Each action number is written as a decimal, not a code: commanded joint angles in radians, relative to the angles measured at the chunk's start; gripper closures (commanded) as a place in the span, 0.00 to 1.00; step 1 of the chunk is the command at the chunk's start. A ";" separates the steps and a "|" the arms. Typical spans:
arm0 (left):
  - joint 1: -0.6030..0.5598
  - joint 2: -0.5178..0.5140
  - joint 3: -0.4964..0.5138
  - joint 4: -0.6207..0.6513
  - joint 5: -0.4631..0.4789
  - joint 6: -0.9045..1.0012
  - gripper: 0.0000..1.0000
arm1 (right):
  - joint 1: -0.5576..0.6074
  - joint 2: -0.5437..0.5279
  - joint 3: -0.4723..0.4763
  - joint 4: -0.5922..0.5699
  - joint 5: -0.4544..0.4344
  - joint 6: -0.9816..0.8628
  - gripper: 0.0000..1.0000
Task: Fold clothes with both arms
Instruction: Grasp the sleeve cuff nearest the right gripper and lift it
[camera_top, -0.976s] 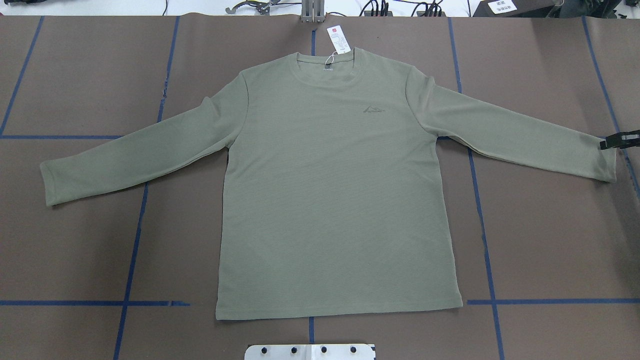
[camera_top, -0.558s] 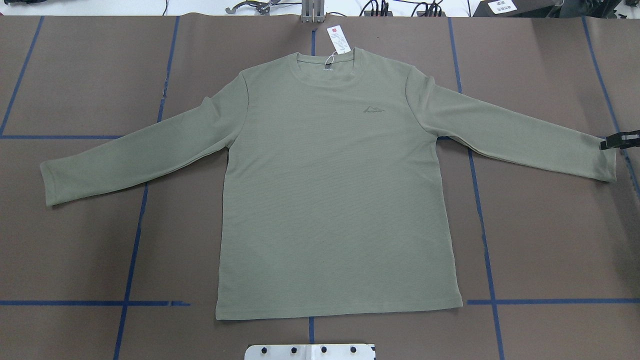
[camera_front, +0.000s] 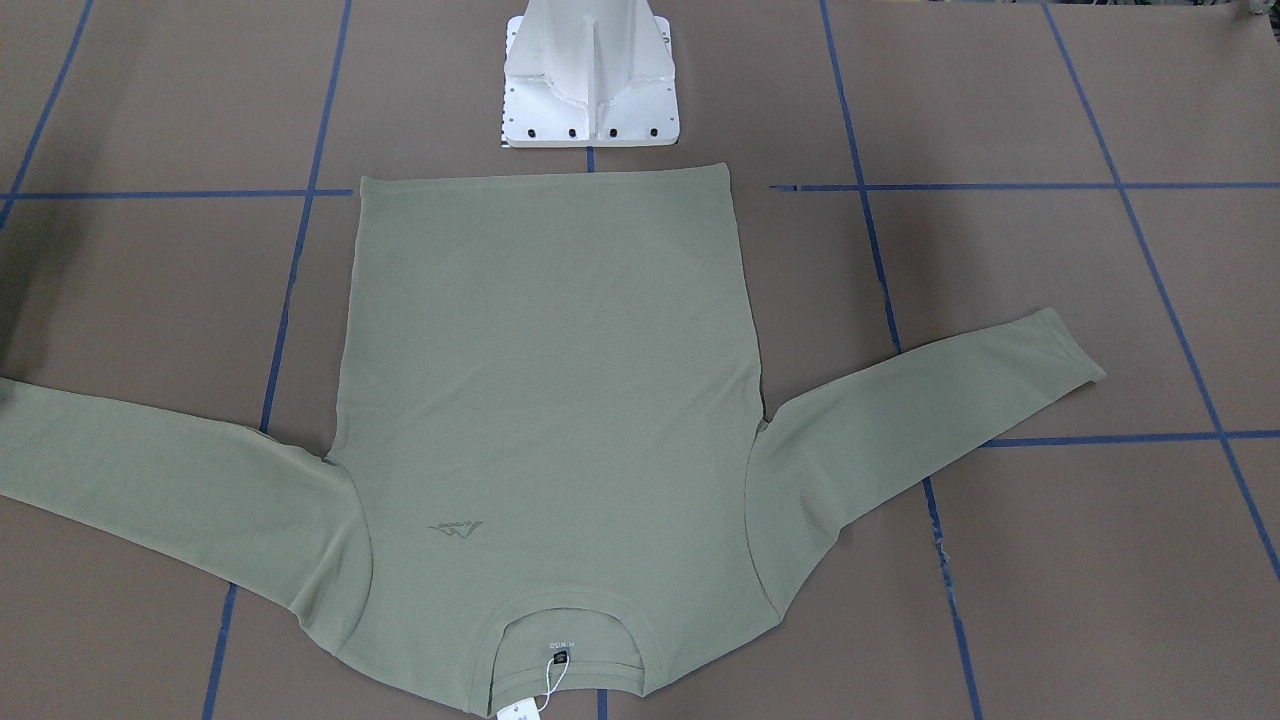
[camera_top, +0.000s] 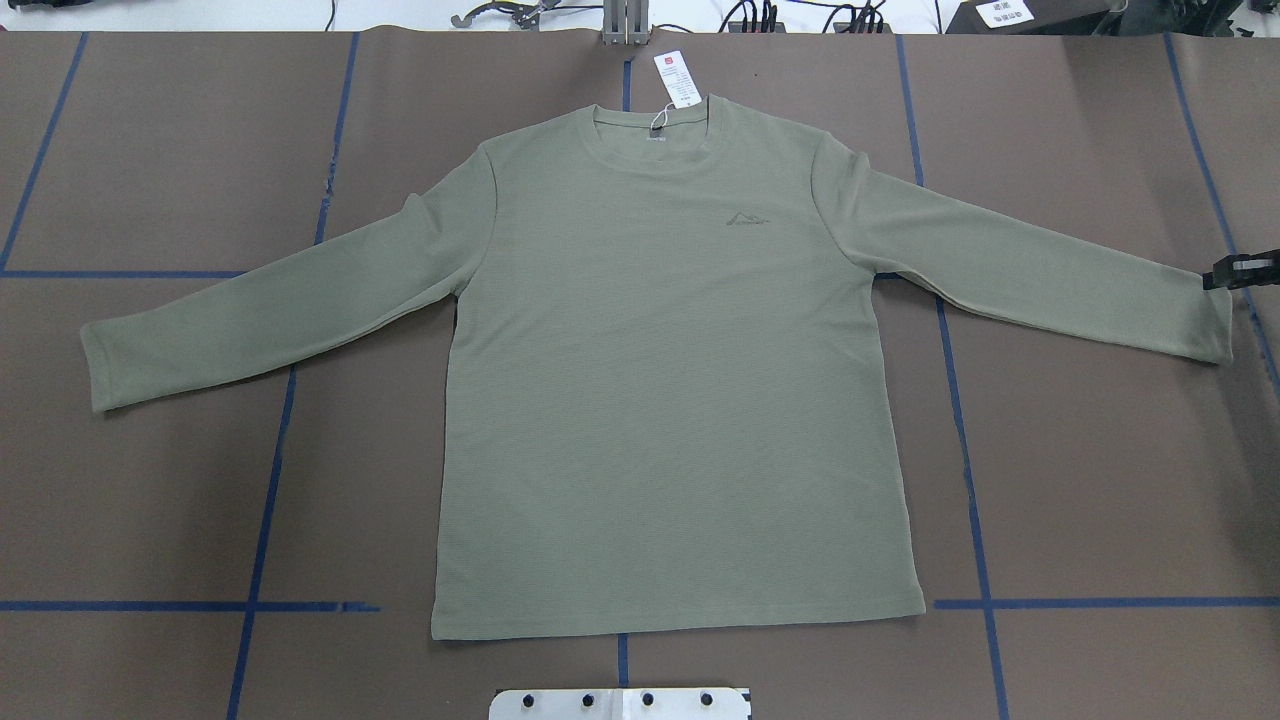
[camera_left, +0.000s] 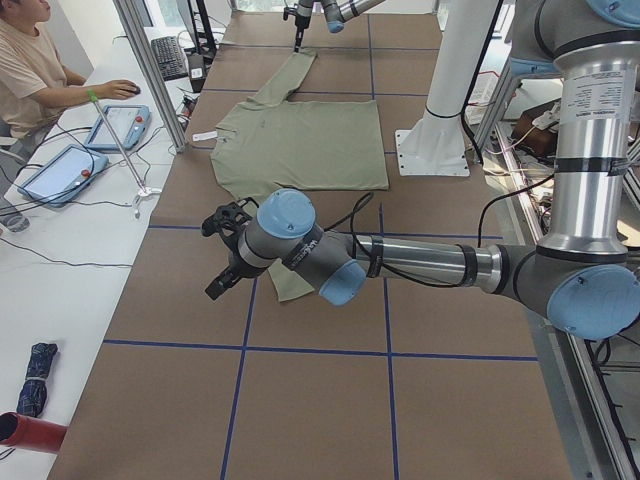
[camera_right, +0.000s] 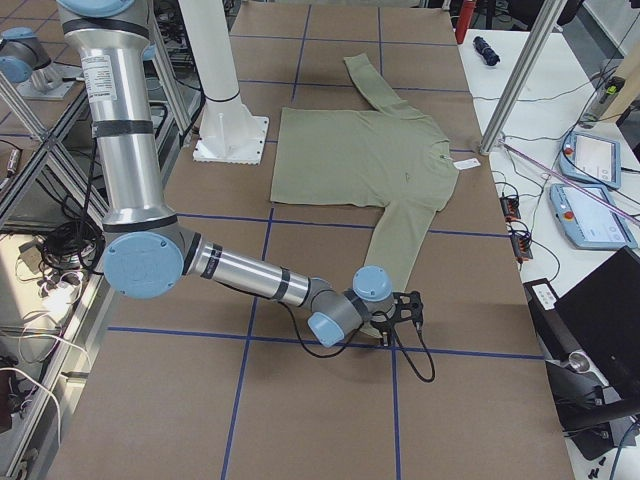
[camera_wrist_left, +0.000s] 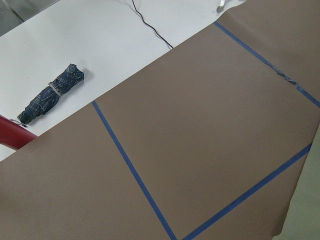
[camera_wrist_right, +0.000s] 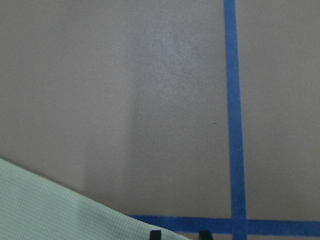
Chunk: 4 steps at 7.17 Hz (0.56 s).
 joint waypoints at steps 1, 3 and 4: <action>0.000 0.000 0.000 0.000 0.000 -0.001 0.00 | 0.000 0.001 0.000 0.000 -0.002 0.004 0.94; 0.000 0.000 0.000 0.000 0.000 -0.001 0.00 | 0.001 0.001 0.018 0.001 0.000 0.005 1.00; 0.000 0.000 0.000 0.000 0.000 -0.001 0.00 | 0.001 0.001 0.034 0.003 0.000 0.004 1.00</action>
